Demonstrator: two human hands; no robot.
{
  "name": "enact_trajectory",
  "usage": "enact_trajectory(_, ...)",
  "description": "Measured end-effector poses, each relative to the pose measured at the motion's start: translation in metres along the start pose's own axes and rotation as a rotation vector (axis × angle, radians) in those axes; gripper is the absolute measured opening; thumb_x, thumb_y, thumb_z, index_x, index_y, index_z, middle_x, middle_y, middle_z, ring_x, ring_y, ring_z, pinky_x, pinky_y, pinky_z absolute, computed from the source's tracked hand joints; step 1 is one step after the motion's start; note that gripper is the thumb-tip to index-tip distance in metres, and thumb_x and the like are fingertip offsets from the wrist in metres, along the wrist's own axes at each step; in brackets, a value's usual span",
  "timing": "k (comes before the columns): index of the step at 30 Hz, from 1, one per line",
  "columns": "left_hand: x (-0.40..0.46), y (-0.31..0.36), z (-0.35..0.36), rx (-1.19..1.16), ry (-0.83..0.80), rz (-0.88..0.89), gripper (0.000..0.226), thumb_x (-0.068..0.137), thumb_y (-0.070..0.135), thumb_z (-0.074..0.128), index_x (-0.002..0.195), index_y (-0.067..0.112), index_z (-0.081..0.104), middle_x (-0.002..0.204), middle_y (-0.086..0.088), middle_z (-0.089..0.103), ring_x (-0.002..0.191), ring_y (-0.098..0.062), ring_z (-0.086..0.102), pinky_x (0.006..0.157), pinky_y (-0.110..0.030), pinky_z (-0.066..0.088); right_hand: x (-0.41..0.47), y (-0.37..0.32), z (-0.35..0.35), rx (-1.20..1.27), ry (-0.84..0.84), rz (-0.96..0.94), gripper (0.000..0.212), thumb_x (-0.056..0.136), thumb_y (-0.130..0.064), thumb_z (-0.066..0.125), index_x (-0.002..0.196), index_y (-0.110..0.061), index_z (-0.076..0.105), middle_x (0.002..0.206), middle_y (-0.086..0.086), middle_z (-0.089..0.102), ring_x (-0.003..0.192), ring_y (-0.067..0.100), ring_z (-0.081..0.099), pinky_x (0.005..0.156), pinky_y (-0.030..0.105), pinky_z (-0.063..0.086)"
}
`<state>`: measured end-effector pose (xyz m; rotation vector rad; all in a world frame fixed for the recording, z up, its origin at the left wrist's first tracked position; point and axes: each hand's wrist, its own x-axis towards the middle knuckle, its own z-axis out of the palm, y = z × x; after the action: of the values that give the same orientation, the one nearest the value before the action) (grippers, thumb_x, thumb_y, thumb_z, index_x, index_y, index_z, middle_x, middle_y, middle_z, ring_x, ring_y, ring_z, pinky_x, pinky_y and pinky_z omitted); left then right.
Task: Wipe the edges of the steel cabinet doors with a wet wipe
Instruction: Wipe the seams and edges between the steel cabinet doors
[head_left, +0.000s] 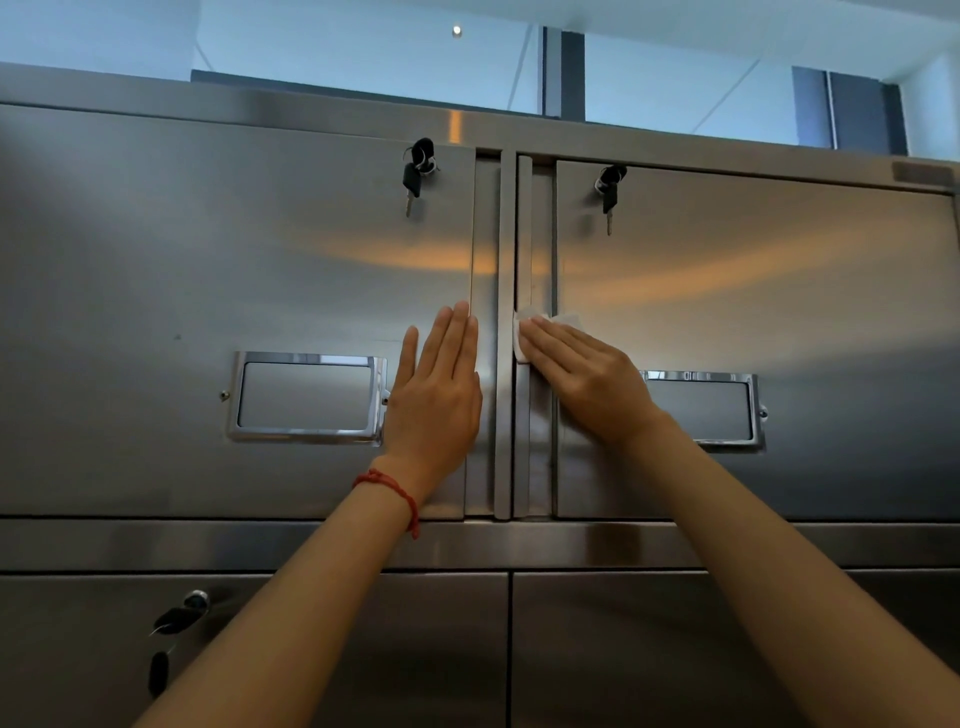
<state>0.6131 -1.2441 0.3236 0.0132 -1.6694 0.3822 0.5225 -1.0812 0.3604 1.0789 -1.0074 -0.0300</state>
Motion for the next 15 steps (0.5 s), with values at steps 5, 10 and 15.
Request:
enact_trajectory(5,0.001,0.0,0.0,0.0,0.007,-0.001,0.056,0.09,0.009,0.054,0.14,-0.003,0.032,0.148,-0.021,0.027,0.137,-0.035,0.024,0.112,-0.051,0.019,-0.006,0.004,-0.003,0.027,-0.011,-0.08,0.039,0.071,0.005,0.076,0.108,0.007,0.065,0.112,0.023,0.064,0.104,0.033,0.062,0.088,0.042,0.052)
enact_trajectory(10,0.0,0.0,0.001,-0.005,0.005,-0.004,0.056,0.091,0.009,0.052,0.141,-0.003,0.029,0.149,-0.02,0.024,0.138,-0.034,0.021,0.113,-0.05,0.016,0.004,0.01,0.0,0.012,-0.019,-0.031,0.042,0.069,0.007,0.077,0.109,0.007,0.064,0.112,0.024,0.063,0.104,0.034,0.062,0.088,0.044,0.051)
enact_trajectory(15,0.0,0.0,0.001,-0.011,-0.005,-0.01,0.055,0.093,0.01,0.049,0.141,-0.003,0.026,0.15,-0.021,0.022,0.139,-0.034,0.018,0.114,-0.049,0.015,-0.003,0.004,0.001,0.025,0.01,-0.031,0.038,0.071,0.006,0.076,0.108,0.007,0.066,0.112,0.023,0.064,0.104,0.034,0.063,0.086,0.043,0.053)
